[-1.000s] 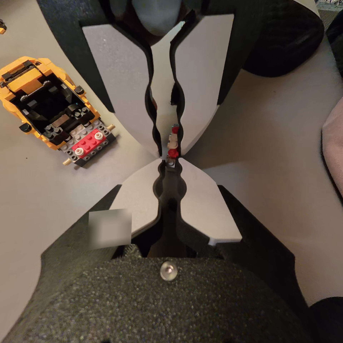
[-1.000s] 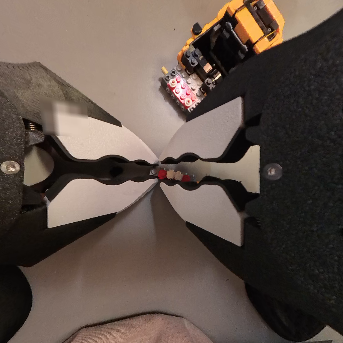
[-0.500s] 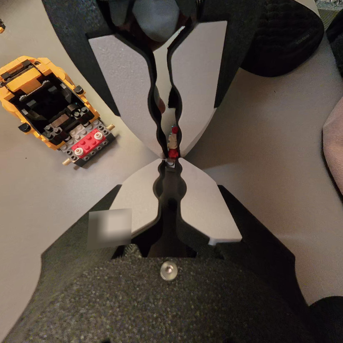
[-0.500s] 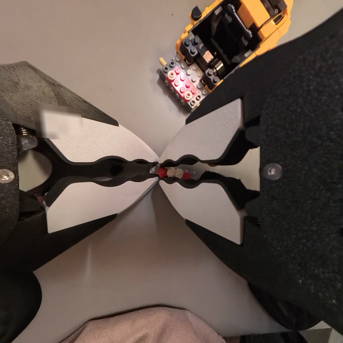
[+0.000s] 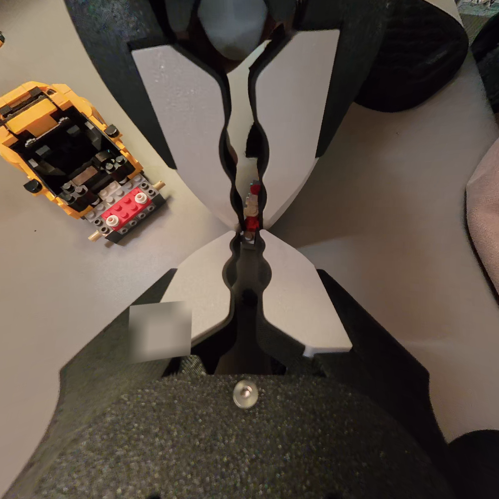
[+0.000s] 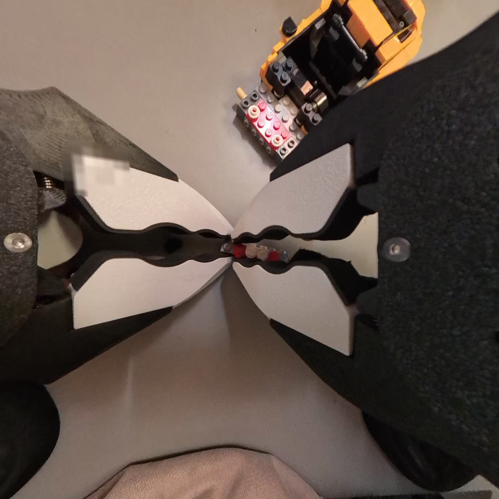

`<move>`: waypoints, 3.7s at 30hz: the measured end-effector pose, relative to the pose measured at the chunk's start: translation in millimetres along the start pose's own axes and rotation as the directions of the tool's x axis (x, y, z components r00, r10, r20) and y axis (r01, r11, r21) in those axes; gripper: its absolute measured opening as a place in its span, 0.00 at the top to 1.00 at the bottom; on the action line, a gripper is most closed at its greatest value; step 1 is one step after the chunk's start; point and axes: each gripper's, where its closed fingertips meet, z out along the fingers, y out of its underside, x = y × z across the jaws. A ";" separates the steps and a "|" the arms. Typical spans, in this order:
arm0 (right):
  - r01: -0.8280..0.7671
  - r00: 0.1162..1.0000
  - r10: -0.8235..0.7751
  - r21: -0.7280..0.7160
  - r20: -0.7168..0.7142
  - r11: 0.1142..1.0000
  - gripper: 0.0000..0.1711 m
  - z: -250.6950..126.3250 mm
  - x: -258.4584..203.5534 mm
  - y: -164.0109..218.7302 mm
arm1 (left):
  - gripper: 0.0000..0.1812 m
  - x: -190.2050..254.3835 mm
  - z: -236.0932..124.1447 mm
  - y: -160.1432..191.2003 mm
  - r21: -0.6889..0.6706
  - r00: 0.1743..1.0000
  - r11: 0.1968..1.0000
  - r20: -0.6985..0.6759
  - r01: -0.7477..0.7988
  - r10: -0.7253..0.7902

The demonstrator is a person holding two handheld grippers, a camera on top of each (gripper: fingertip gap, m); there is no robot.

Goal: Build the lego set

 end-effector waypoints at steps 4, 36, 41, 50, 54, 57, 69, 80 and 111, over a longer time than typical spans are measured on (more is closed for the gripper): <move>-0.014 1.000 0.014 0.017 0.000 1.000 0.94 0.1 0.4 0.5 | 0.94 -0.1 0.0 0.1 0.000 1.000 1.000 -0.001 0.002 -0.002; -0.018 0.999 0.020 0.069 -0.031 0.997 0.97 -6.2 -0.1 -4.7 | 0.94 2.0 -0.7 0.6 -0.001 1.000 1.000 -0.011 -0.001 0.001; -0.041 0.999 0.041 0.043 -0.003 0.998 0.98 -5.8 0.1 -4.6 | 0.94 2.1 -0.6 0.5 -0.001 1.000 1.000 -0.015 0.001 -0.001; -0.071 0.997 0.072 -0.018 0.026 0.997 0.98 -5.0 0.6 -4.1 | 0.94 2.4 -0.9 0.8 -0.007 1.000 1.000 -0.011 -0.006 0.006; -0.078 0.995 0.079 -0.023 0.063 0.997 1.00 -2.5 -5.6 -6.9 | 0.94 3.5 -1.0 1.2 -0.005 0.999 0.999 -0.006 -0.035 0.035; -0.082 0.996 0.084 -0.031 0.036 0.996 1.00 -2.9 -4.2 -6.9 | 0.93 3.2 -1.0 1.3 -0.008 1.000 1.000 -0.008 -0.015 0.015; -0.049 0.998 0.050 -0.036 0.026 0.998 0.94 -4.3 -3.0 -1.6 | 0.94 4.0 -0.6 0.7 -0.002 1.000 1.000 -0.015 -0.010 0.010; -0.050 0.999 0.051 -0.069 0.012 0.996 0.94 1.5 -2.5 4.2 | 0.94 4.9 -0.3 0.5 -0.003 1.000 1.000 -0.015 -0.015 0.015; -0.114 0.993 0.115 0.035 -0.035 0.993 0.97 -2.7 -2.5 -6.2 | 0.94 4.9 -0.1 0.7 -0.001 1.000 1.000 -0.011 -0.026 0.026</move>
